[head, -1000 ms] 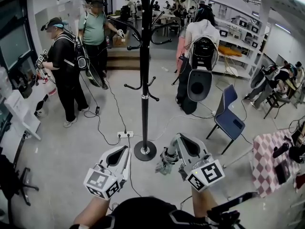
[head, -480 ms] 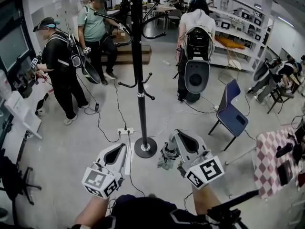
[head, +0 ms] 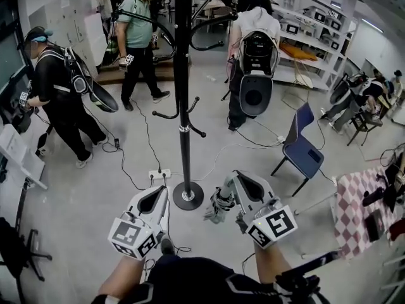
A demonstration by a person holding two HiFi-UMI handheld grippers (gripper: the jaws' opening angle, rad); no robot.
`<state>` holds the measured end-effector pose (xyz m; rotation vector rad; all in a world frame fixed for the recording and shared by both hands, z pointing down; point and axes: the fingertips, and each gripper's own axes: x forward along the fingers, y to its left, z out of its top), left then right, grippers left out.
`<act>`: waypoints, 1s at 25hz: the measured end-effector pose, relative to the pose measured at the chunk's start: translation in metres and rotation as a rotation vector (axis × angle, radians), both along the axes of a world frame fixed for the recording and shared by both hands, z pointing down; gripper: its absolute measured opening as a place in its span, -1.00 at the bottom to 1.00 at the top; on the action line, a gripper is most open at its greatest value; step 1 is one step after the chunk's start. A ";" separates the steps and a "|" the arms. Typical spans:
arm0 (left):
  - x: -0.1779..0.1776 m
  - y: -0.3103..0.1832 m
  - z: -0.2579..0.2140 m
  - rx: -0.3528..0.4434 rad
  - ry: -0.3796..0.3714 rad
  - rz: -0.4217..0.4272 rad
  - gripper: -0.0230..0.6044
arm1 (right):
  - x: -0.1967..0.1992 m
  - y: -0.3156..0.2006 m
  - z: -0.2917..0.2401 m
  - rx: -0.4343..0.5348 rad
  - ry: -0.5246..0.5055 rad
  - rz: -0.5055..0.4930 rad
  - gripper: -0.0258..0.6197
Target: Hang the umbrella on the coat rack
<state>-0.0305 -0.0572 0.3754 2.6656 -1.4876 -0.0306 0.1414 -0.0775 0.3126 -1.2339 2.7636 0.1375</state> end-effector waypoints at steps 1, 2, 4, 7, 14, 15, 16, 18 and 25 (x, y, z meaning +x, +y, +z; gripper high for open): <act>-0.003 -0.006 -0.002 0.004 0.000 0.008 -0.90 | -0.003 -0.005 0.000 0.001 0.003 0.007 -0.90; -0.006 -0.013 -0.003 0.008 0.000 0.015 -0.90 | -0.005 -0.009 -0.001 0.002 0.005 0.016 -0.90; -0.011 -0.025 -0.004 0.005 0.003 0.035 -0.90 | -0.010 -0.019 -0.002 0.003 0.004 0.036 -0.90; -0.019 -0.041 -0.007 0.002 0.005 0.069 -0.90 | -0.020 -0.033 -0.004 0.002 0.010 0.065 -0.90; -0.033 -0.072 -0.005 0.015 0.013 0.134 -0.90 | -0.035 -0.059 0.004 -0.019 0.026 0.134 -0.90; -0.036 -0.075 -0.004 0.011 0.017 0.140 -0.90 | -0.037 -0.062 0.006 -0.023 0.029 0.143 -0.90; -0.038 -0.079 -0.003 0.009 0.021 0.146 -0.90 | -0.039 -0.066 0.008 -0.028 0.032 0.153 -0.90; -0.042 -0.087 -0.003 0.012 0.023 0.160 -0.90 | -0.043 -0.072 0.009 -0.036 0.037 0.173 -0.90; -0.049 -0.109 -0.001 0.028 0.019 0.244 -0.90 | -0.051 -0.089 0.015 -0.050 0.058 0.256 -0.90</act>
